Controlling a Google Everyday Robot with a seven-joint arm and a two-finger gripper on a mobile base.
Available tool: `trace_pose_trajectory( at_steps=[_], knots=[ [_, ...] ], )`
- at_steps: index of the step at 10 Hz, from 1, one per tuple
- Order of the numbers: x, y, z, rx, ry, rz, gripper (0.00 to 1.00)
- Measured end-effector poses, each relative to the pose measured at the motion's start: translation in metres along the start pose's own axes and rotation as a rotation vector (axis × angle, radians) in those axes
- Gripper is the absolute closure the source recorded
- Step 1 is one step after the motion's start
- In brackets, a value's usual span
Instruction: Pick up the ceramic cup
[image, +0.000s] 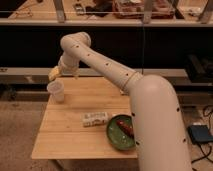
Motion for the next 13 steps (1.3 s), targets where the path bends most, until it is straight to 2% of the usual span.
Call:
trace_pose_trajectory(
  at_steps=[2,4,5,7,9,11,12,13],
  knots=[
    [0.013,0.016,0.013,-0.016,0.027,0.022,0.20],
    [0.032,0.041,0.030,-0.068,0.084,0.068,0.20],
    [0.038,0.048,0.039,-0.086,0.099,0.079,0.20],
    [0.044,0.061,0.064,-0.112,0.111,0.099,0.20],
    [0.045,0.068,0.080,-0.116,0.108,0.114,0.20],
    [0.044,0.067,0.097,-0.115,0.094,0.116,0.20],
    [0.043,0.057,0.098,-0.113,0.089,0.116,0.20],
    [0.041,0.034,0.096,-0.105,0.083,0.111,0.20]
  ],
)
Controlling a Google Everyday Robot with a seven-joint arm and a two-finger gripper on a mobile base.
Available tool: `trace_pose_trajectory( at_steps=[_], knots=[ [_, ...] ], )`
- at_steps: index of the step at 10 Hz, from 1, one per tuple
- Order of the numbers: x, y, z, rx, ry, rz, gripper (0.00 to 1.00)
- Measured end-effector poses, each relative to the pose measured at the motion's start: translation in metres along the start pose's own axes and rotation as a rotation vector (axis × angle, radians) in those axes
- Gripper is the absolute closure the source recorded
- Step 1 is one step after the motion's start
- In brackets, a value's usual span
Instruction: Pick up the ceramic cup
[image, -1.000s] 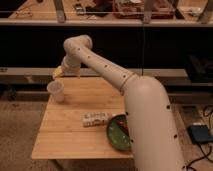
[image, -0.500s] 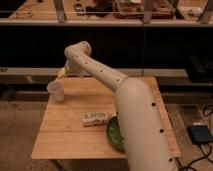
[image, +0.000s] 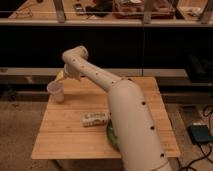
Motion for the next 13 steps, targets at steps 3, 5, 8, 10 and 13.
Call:
trace_pose_trajectory(
  at_steps=[3,5,8,10,13],
  knots=[
    [-0.011,-0.039,-0.005,0.005,-0.025,-0.037,0.20],
    [-0.017,-0.044,0.000,-0.012,-0.048,-0.041,0.20],
    [-0.011,-0.022,0.009,-0.026,-0.050,-0.010,0.20],
    [-0.009,-0.008,0.015,-0.026,-0.051,0.003,0.20],
    [-0.009,0.012,0.029,-0.021,-0.066,0.015,0.20]
  ],
)
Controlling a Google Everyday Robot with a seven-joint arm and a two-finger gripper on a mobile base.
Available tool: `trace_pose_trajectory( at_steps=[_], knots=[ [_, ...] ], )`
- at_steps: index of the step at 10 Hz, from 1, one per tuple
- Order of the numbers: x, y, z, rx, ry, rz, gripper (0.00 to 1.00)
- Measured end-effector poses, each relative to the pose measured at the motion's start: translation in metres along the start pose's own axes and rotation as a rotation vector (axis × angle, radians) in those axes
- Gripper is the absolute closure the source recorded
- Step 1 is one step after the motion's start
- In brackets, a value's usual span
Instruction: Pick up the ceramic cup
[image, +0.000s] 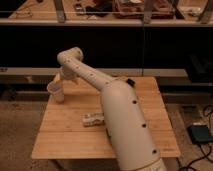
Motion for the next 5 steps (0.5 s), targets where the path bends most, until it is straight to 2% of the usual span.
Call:
trace_pose_trajectory(
  at_steps=[1,2,5],
  knots=[
    [0.000,0.008,0.006,0.000,-0.008,0.005,0.22],
    [-0.002,0.010,0.007,0.000,-0.013,0.006,0.28],
    [-0.015,-0.025,-0.004,0.020,-0.033,0.001,0.60]
  ],
)
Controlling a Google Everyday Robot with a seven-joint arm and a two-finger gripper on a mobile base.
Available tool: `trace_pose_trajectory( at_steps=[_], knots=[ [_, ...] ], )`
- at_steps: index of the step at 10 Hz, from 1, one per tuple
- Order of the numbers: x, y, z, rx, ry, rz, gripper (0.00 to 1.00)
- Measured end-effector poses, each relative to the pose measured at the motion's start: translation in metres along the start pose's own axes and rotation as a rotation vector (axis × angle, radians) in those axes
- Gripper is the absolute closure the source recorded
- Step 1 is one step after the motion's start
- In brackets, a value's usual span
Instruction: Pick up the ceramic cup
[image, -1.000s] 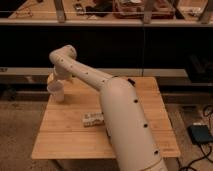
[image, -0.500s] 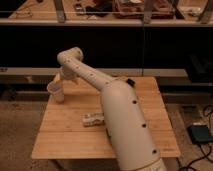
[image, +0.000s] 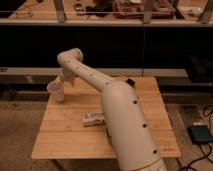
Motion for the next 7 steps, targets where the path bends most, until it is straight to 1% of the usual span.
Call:
trace_pose_trajectory(
  at_steps=[1,2,3,4,5,6,7],
  knots=[
    [-0.002,-0.007,-0.001,0.006,-0.005,-0.006,0.68],
    [-0.005,-0.016,-0.003,0.012,-0.015,-0.014,0.80],
    [-0.007,-0.022,-0.002,0.012,-0.024,-0.029,0.89],
    [-0.008,-0.026,0.000,0.010,-0.033,-0.042,0.96],
    [-0.009,-0.026,0.003,0.006,-0.044,-0.048,1.00],
    [-0.008,-0.016,0.006,-0.003,-0.057,-0.036,1.00],
    [-0.006,-0.010,0.007,0.000,-0.059,-0.024,1.00]
  ],
)
